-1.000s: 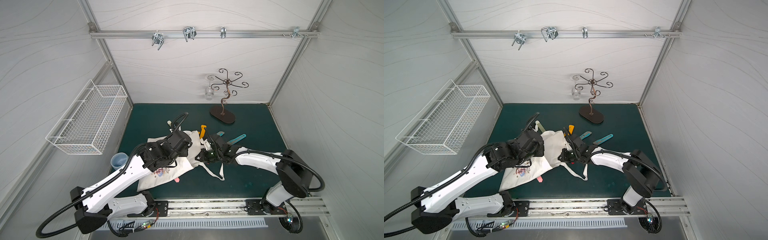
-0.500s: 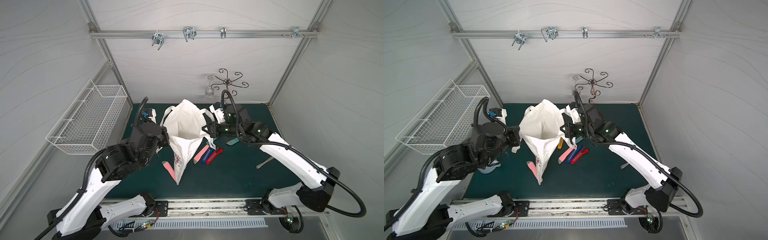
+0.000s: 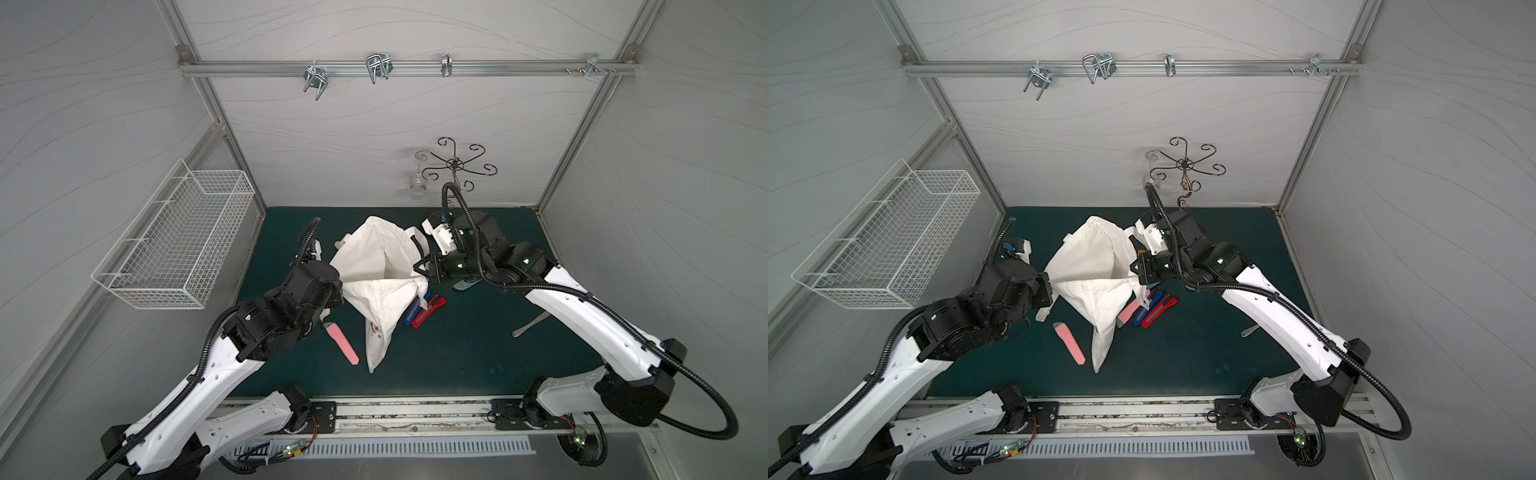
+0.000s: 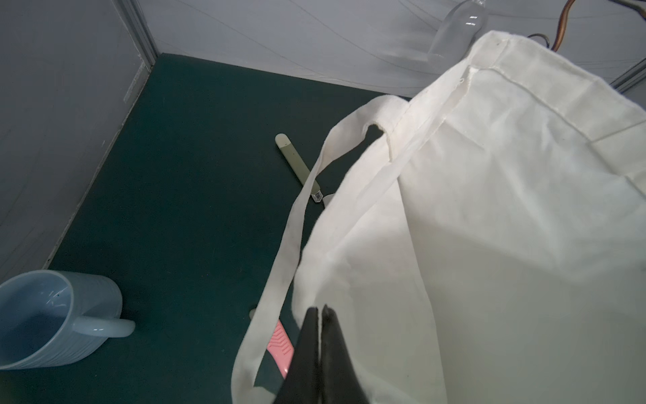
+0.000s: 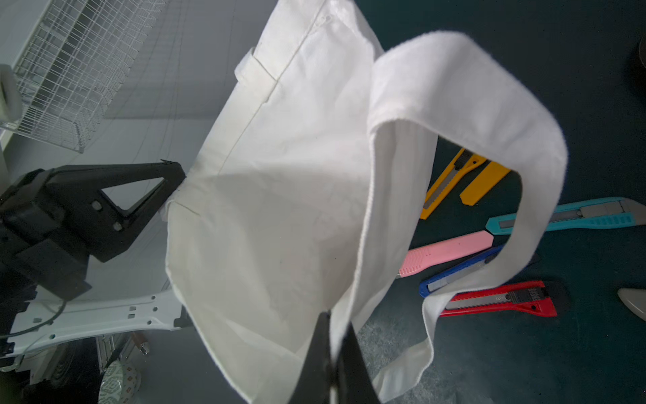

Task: Place the art knife into the pouch
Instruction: Open the pouch at the center of the board.

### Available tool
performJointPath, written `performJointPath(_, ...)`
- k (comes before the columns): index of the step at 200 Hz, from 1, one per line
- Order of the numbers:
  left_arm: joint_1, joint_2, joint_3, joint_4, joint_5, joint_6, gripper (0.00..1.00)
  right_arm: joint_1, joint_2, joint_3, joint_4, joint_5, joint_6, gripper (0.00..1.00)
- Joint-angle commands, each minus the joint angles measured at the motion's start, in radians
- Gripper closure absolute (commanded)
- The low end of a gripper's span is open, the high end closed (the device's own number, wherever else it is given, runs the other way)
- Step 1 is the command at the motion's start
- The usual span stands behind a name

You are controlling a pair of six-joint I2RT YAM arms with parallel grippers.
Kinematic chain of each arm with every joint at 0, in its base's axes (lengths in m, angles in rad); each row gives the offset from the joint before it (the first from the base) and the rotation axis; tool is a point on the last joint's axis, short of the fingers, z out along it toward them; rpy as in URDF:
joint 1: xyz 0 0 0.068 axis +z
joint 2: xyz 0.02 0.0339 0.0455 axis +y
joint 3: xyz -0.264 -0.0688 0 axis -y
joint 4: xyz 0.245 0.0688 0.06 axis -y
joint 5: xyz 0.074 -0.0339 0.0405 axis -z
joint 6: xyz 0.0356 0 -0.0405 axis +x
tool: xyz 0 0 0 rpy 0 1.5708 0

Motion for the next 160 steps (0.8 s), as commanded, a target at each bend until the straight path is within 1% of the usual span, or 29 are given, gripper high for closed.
performJointPath(1,0.055,-0.003,0.004,0.086,0.064,0.001,0.81,-0.004,0.012,0.007,-0.063,0.035,-0.051,1.0)
performJointPath(14,0.082,0.003,0.01,0.11,0.096,0.019,0.7,-0.006,0.018,0.006,-0.07,0.042,-0.061,1.0)
performJointPath(23,0.1,0.01,0.021,0.122,0.116,0.031,0.65,-0.006,0.025,0.008,-0.072,0.039,-0.066,1.0)
performJointPath(47,0.151,0.027,0.036,0.155,0.19,0.06,0.56,-0.007,0.03,0.008,-0.071,0.027,-0.076,1.0)
performJointPath(64,0.184,0.036,0.035,0.171,0.257,0.075,0.52,-0.008,0.034,0.012,-0.075,0.028,-0.081,1.0)
performJointPath(80,0.204,0.043,0.02,0.182,0.326,0.078,0.52,-0.009,0.04,0.02,-0.086,0.029,-0.088,1.0)
performJointPath(109,0.213,0.052,-0.038,0.226,0.449,0.078,0.5,-0.009,0.046,0.024,-0.098,0.036,-0.091,1.0)
performJointPath(133,0.225,0.054,-0.092,0.264,0.517,0.069,0.49,-0.009,0.046,0.024,-0.102,0.04,-0.092,1.0)
performJointPath(160,0.264,0.058,-0.167,0.325,0.609,0.037,0.49,-0.009,0.045,0.029,-0.112,0.053,-0.093,1.0)
